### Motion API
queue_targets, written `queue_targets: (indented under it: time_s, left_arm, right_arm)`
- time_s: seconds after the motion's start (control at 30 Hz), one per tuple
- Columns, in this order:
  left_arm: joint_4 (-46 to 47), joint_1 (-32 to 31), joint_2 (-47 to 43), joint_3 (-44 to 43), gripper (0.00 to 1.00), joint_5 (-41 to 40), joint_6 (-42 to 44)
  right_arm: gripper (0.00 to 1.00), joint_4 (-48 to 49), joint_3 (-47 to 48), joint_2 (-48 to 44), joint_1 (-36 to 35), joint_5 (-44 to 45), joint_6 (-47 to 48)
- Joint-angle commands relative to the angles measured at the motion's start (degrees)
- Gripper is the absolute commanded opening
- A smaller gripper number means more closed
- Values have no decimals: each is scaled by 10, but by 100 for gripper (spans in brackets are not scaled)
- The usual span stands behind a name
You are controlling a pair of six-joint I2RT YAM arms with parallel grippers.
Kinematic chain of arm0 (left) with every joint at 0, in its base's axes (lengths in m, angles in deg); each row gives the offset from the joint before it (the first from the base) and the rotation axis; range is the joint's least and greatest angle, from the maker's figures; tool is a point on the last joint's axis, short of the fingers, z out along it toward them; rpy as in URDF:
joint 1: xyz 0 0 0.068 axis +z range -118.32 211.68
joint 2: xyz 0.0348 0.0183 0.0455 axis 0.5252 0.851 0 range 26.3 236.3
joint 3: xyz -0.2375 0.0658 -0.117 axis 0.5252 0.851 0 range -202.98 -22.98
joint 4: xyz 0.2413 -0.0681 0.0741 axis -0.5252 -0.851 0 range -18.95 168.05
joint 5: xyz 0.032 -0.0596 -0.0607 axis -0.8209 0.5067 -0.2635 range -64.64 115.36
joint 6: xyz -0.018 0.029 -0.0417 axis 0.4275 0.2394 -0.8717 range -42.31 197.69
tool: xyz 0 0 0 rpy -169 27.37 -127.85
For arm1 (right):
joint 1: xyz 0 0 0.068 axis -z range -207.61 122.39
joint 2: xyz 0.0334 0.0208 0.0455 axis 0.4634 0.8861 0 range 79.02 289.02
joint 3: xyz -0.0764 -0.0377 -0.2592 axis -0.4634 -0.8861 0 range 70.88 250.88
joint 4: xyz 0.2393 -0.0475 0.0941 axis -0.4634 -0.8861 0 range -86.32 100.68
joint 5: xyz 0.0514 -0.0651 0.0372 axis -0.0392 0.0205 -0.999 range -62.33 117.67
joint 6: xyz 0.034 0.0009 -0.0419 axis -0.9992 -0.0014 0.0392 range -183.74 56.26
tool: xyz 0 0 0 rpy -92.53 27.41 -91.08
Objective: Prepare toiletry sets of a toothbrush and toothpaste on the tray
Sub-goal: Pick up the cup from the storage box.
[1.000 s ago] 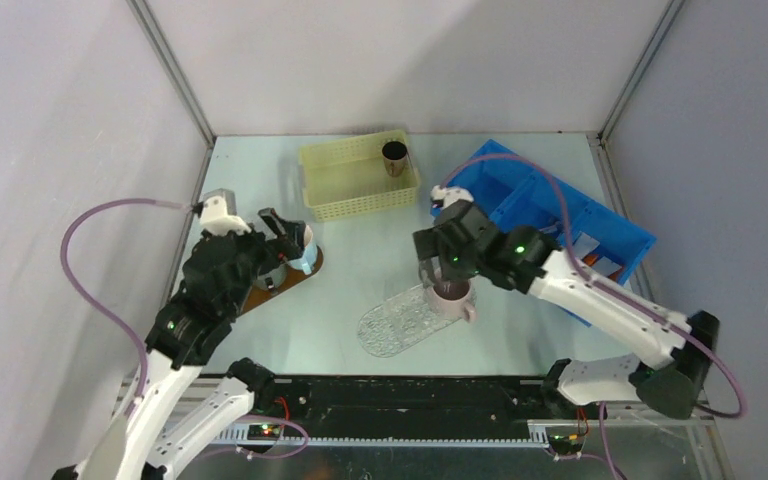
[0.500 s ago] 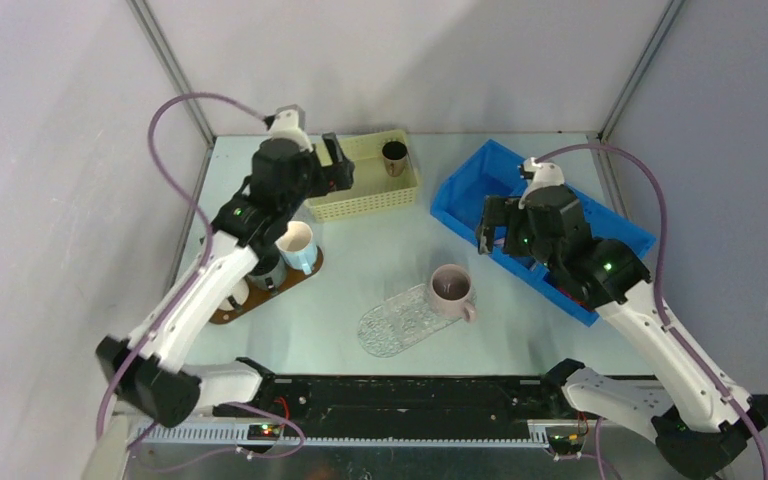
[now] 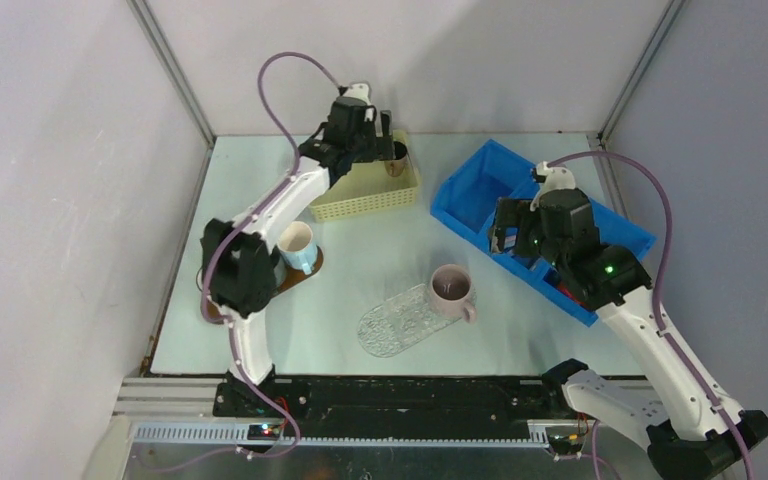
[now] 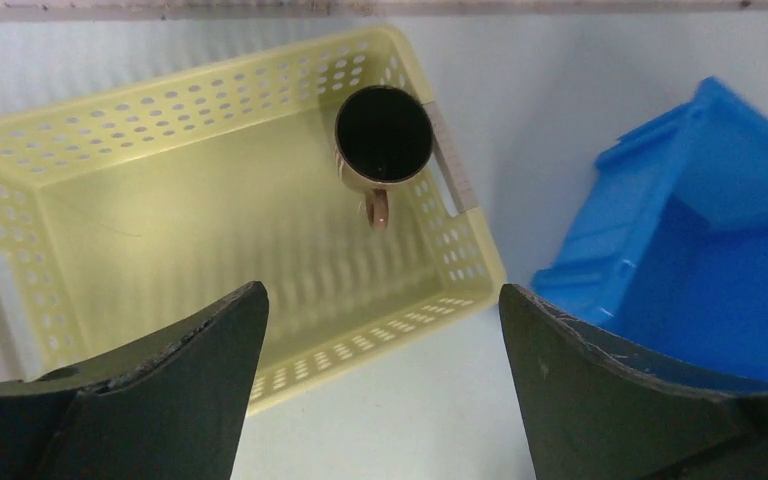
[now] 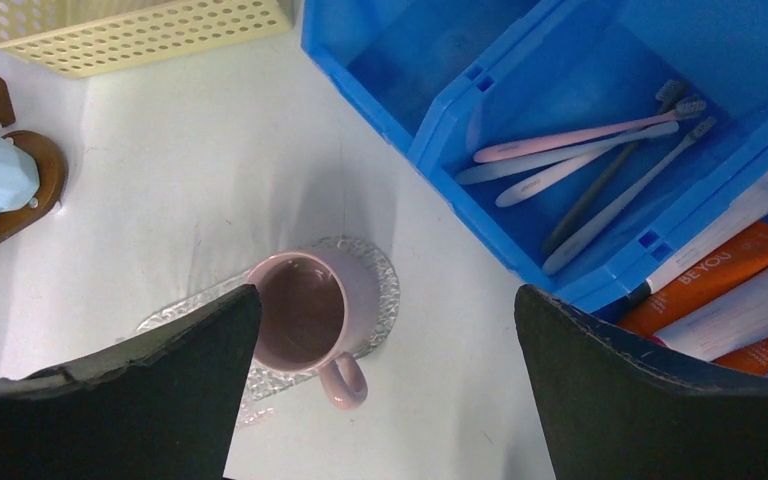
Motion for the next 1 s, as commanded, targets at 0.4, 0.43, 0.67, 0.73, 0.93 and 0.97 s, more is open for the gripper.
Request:
queue_targets:
  time_s: [0.4, 0.43, 0.67, 0.73, 0.93, 0.97]
  left_arm:
    - [28, 2, 211, -150, 75, 27, 69]
    - [28, 2, 217, -153, 74, 30, 67]
    - [16, 3, 266, -194, 62, 34, 48]
    - [10, 5, 274, -207, 56, 40, 38]
    - [-2, 12, 289, -224, 41, 39, 5]
    - [-8, 13, 293, -228, 37, 40, 1]
  right_arm:
    - [99, 4, -18, -41, 47, -39, 8]
    - [100, 3, -19, -42, 50, -39, 7]
    - [99, -2, -20, -46, 62, -37, 6]
    - [99, -3, -22, -46, 65, -37, 5]
    - [99, -1, -28, -45, 74, -43, -1]
    - [99, -1, -29, -45, 74, -44, -1]
